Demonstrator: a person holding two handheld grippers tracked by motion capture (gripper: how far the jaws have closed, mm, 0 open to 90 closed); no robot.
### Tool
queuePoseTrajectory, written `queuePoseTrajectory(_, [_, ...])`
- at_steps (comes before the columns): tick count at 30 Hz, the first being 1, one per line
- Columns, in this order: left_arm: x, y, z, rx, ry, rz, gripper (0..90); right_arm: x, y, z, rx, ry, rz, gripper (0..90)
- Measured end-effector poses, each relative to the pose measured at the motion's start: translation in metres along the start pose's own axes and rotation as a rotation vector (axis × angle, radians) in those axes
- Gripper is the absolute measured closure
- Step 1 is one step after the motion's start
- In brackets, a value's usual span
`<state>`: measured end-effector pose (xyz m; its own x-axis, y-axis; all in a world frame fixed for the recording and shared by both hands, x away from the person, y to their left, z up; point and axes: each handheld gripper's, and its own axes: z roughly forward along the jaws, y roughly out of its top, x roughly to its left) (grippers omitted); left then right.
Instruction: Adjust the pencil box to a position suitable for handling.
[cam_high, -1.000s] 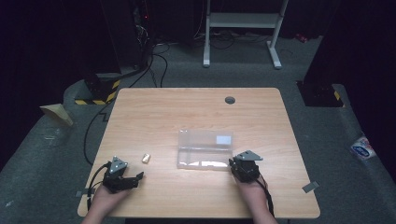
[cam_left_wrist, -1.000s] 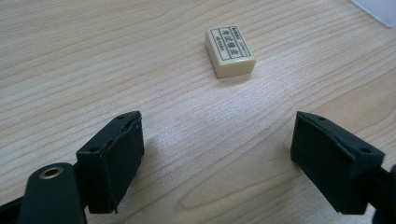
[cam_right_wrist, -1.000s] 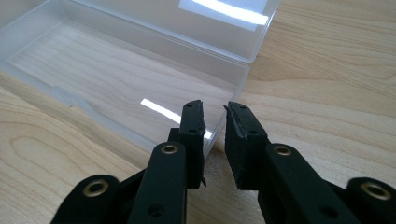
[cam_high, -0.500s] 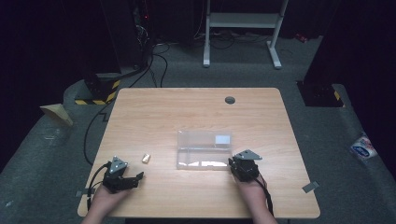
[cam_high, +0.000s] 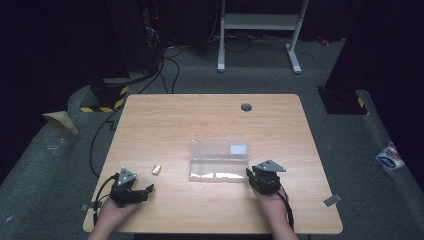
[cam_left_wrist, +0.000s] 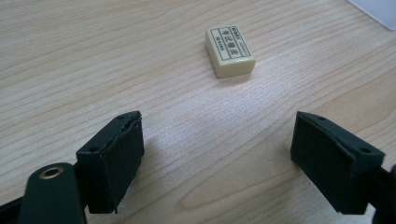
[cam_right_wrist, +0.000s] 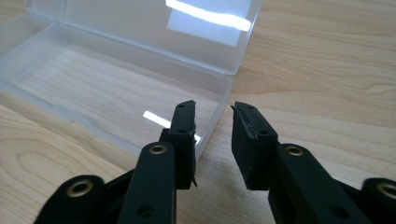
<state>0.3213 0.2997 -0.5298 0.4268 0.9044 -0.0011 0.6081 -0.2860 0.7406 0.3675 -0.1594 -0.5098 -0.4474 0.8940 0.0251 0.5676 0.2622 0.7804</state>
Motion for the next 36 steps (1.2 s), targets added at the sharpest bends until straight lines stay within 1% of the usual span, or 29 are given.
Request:
queuePoseTrajectory(3, [0.0, 0.0, -0.001, 0.003, 0.007, -0.003, 17.6, -0.005, 0.001, -0.006, -0.022, 0.008, 0.01, 63.3])
queuePoseTrajectory(6, [0.0, 0.0, -0.001, 0.003, 0.007, -0.003, 17.6, -0.018, 0.001, -0.012, -0.017, 0.005, 0.016, 56.5])
queuePoseTrajectory(9, [0.0, -0.001, -0.001, 0.001, 0.007, -0.003, 17.6, -0.033, -0.003, -0.019, -0.01, -0.033, 0.005, 49.3])
queuePoseTrajectory(13, [0.0, -0.001, -0.001, 0.001, 0.012, -0.006, 17.4, -0.054, -0.017, -0.025, -0.007, -0.073, 0.002, 41.6])
queuePoseTrajectory(14, [0.0, -0.001, -0.001, 0.001, 0.014, -0.007, 17.1, -0.058, -0.021, -0.027, -0.014, -0.075, 0.021, 39.3])
queuePoseTrajectory(16, [0.0, -0.001, -0.001, 0.003, 0.019, -0.01, 16.7, -0.066, -0.025, -0.029, -0.007, -0.077, 0.043, 36.9])
queuePoseTrajectory(18, [0.0, 0.0, 0.0, 0.005, 0.025, -0.011, 15.7, -0.071, -0.03, -0.032, -0.015, -0.088, 0.051, 33.7])
queuePoseTrajectory(20, [0.0, 0.0, 0.0, 0.006, 0.027, -0.013, 15.2, -0.073, -0.033, -0.035, 0.001, -0.091, 0.07, 28.7])
queuePoseTrajectory(21, [0.0, 0.0, 0.0, 0.005, 0.027, -0.019, 14.9, -0.074, -0.034, -0.035, 0.009, -0.093, 0.072, 27.0])
queuePoseTrajectory(22, [0.0, 0.0, 0.0, 0.006, 0.031, -0.018, 14.5, -0.074, -0.035, -0.035, 0.018, -0.106, 0.066, 25.8])
queuePoseTrajectory(23, [0.0, 0.0, 0.0, 0.007, 0.034, -0.026, 14.2, -0.073, -0.037, -0.035, 0.027, -0.12, 0.066, 24.6])
queuePoseTrajectory(24, [0.0, 0.0, 0.0, 0.008, 0.037, -0.027, 13.9, -0.073, -0.037, -0.035, 0.034, -0.132, 0.055, 23.8])
queuePoseTrajectory(25, [0.0, 0.0, 0.0, 0.01, 0.038, -0.027, 13.3, -0.073, -0.038, -0.034, 0.05, -0.141, 0.052, 23.6])
queuePoseTrajectory(27, [0.0, 0.0, 0.0, 0.012, 0.04, -0.029, 12.9, -0.075, -0.038, -0.032, 0.077, -0.138, 0.047, 23.5])
queuePoseTrajectory(28, [0.0, 0.0, 0.0, 0.011, 0.041, -0.031, 12.9, -0.075, -0.039, -0.031, 0.088, -0.133, 0.056, 23.2])
queuePoseTrajectory(36, [-0.002, 0.0, 0.0, 0.014, 0.057, -0.046, 12.6, -0.075, -0.039, -0.03, 0.093, -0.136, 0.073, 22.5])
